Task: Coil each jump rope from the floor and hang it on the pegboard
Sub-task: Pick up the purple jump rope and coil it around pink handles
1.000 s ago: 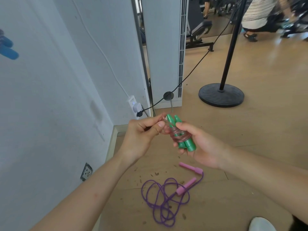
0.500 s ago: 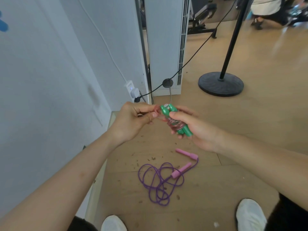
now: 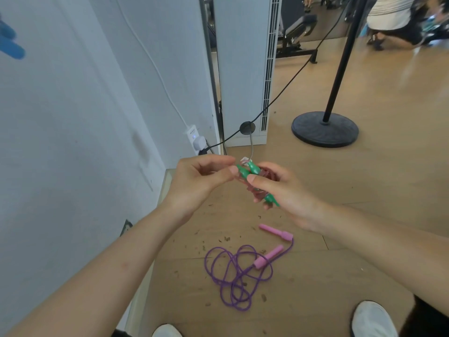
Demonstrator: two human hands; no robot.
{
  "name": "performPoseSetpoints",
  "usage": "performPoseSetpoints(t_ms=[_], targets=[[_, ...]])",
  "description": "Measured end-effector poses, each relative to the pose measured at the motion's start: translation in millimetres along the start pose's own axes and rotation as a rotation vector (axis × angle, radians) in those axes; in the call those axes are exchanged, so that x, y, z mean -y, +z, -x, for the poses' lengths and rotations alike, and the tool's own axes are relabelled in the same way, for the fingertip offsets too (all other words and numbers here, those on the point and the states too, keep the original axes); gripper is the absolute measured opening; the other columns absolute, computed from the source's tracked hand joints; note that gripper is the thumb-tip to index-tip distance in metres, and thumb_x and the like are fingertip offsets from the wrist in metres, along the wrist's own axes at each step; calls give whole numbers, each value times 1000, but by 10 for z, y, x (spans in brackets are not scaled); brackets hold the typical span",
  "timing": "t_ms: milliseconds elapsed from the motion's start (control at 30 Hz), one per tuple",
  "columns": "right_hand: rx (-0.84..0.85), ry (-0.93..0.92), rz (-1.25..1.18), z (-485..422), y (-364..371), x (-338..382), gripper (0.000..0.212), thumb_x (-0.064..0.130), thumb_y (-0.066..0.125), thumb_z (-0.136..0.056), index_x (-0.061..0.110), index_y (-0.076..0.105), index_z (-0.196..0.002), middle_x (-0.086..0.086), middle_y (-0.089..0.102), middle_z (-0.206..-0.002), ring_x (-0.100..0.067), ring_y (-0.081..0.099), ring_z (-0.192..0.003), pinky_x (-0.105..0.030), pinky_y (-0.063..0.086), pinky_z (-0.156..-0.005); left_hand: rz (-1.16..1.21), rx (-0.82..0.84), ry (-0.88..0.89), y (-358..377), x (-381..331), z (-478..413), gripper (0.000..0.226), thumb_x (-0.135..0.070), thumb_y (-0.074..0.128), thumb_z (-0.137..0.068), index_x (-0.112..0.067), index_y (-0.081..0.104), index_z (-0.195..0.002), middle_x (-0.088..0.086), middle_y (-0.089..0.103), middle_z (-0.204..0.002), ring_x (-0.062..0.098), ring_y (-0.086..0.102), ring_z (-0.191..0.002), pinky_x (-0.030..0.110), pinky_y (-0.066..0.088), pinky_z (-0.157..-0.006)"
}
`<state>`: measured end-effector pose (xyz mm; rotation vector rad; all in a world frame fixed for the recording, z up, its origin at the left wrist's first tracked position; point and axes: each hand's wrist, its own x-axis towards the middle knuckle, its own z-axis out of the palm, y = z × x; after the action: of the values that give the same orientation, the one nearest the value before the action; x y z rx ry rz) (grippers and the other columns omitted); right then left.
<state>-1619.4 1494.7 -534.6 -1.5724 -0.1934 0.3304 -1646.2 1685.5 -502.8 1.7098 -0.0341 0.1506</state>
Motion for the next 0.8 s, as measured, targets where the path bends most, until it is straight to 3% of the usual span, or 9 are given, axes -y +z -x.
performPoseSetpoints(t_ms=[100,233,367,467,600,733,800], targets=[[11,-31,44,18,14,-6,20,20,68,-91,21,67,-112,0,71,-83,-15,64,-67,-28,47,-54,-105,18,72,0,18,1,19,-6,81,-79,-17,79,-94,0,79,-89,15,75,-85,27,59,-84],[0,-24,37,15,-5,-13,18,21,68,-91,24,68,-108,0,72,-85,-16,65,-67,-29,47,-54,-157,107,192,-35,37,-13,22,-1,79,-80,-6,77,-101,5,79,-92,19,76,-86,26,59,-82],[10,-19,25,12,-34,-2,16,21,69,-90,25,69,-106,0,73,-85,-16,65,-67,-28,46,-54,-162,154,261,-51,21,-14,26,3,79,-78,-8,76,-102,7,77,-97,17,75,-90,24,58,-83],[9,-4,27,15,-49,4,17,22,69,-90,24,69,-107,0,72,-85,-15,65,-66,-28,46,-53,-249,201,333,-62,51,-36,13,0,76,-83,-5,77,-95,6,74,-102,18,73,-94,30,59,-86],[39,104,15,21,-54,21,19,26,69,-91,25,68,-110,-1,73,-85,-16,64,-64,-27,45,-50,-406,114,403,-39,69,-53,5,-10,76,-86,-14,78,-89,-4,65,-108,13,64,-104,24,52,-87],[141,280,-18,36,-67,64,28,34,66,-92,17,65,-115,-12,72,-100,-17,63,-60,-25,43,-47,-429,181,431,10,85,-19,3,-9,71,-90,-11,74,-91,-5,72,-90,15,67,-90,33,52,-84],[177,349,-18,38,-86,74,34,36,64,-93,14,64,-118,-9,70,-92,-18,64,-59,-24,43,-44,-394,199,373,20,100,-10,4,-9,68,-93,-10,72,-92,-2,72,-86,18,69,-85,42,54,-82]])
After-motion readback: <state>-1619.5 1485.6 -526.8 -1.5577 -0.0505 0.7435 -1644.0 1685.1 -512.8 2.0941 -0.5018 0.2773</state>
